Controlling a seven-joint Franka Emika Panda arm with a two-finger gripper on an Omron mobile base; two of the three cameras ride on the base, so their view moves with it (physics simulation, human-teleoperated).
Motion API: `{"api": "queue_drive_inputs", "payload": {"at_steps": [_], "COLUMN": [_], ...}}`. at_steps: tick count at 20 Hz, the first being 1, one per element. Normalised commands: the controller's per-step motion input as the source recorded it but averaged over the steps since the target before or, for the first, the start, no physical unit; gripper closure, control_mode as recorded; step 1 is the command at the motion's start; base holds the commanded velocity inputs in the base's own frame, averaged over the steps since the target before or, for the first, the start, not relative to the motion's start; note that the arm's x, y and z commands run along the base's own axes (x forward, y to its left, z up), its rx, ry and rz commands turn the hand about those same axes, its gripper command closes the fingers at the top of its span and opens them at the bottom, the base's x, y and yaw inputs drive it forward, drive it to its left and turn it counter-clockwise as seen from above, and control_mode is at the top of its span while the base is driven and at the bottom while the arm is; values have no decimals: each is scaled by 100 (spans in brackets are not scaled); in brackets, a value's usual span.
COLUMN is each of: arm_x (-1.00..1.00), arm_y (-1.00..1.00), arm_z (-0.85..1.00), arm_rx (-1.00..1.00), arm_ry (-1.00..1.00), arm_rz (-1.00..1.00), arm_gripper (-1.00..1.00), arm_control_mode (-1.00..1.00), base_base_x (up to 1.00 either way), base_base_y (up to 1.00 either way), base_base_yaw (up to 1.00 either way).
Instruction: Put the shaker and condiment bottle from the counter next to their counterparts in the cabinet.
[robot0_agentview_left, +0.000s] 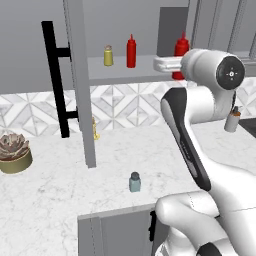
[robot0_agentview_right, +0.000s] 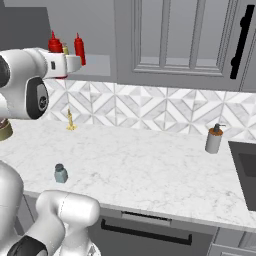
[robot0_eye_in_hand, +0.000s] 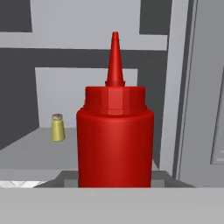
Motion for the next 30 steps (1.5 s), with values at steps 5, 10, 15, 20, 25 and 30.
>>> {"api": "queue_drive_inputs", "payload": {"at_steps": [5, 10, 15, 20, 25, 30], "arm_x": [41, 31, 35, 37, 31, 24], "arm_y": [6, 15, 2, 0, 0, 3], "arm_z": [0, -4, -12, -24, -20, -5], "arm_rx": [0, 0, 1, 1, 0, 0], "arm_ry": [0, 0, 0, 0, 0, 0], "arm_rz": [0, 0, 0, 0, 0, 0], "arm_gripper": [100, 100, 100, 100, 100, 100], "arm_control_mode": [-100, -100, -100, -100, -100, -100], "base_base_x": [0, 0, 0, 0, 0, 0], "base_base_y": [0, 0, 0, 0, 0, 0], "base_base_yaw": [0, 0, 0, 0, 0, 0]}}
